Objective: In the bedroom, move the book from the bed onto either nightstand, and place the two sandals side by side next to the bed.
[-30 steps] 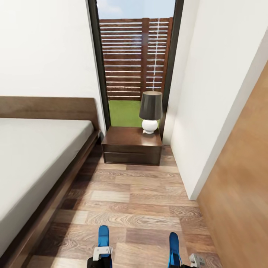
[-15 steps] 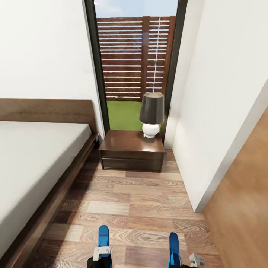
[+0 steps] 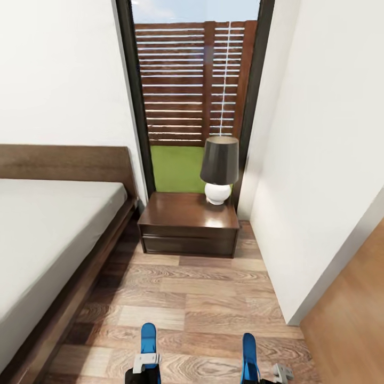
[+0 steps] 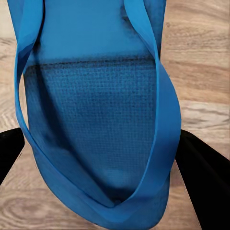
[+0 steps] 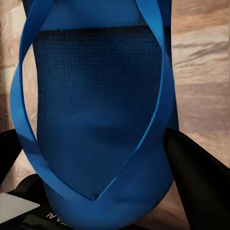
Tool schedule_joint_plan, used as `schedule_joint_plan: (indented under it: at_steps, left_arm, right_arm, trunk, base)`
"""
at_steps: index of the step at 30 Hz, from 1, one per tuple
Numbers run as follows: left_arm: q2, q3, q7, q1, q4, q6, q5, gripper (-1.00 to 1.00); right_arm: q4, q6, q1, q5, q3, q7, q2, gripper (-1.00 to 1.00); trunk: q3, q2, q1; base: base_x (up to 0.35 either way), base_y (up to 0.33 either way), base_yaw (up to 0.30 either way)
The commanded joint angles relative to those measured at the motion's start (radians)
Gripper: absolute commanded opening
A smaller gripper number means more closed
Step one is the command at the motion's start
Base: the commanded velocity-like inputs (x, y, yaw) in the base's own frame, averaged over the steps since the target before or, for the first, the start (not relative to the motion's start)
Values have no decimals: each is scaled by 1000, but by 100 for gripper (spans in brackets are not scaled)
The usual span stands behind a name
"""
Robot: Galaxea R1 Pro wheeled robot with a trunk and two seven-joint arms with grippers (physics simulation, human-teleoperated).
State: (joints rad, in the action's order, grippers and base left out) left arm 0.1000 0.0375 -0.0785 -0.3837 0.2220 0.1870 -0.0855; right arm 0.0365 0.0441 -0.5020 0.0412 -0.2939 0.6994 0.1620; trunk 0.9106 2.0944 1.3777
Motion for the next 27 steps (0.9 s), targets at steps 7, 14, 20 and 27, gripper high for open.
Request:
schedule_joint_plan:
  at_steps: [7, 14, 20, 27]
  left_arm:
    - [0, 4, -3, -1, -1, 3, -9, -100]
    - [0, 4, -3, -1, -1, 3, -8, -100]
    - [0, 4, -3, -1, -1, 3, -9, -100]
    - [0, 4, -3, 0, -1, 3, -9, -100]
  right_arm:
    - [2, 5, -1, 4, -10, 5, 1, -100]
    - [2, 5, -1, 3, -10, 5, 1, -100]
    - [2, 5, -1, 3, -10, 5, 1, -100]
    - [2, 5, -1, 3, -10, 5, 1, -100]
  trunk:
    - [1, 0, 0]
    - [1, 0, 0]
    - [1, 0, 0]
    - [1, 0, 0]
  base:
    - [315, 0, 0]
    - [315, -11, 0]
    - [313, -100, 0]
    - [278, -154, 0]
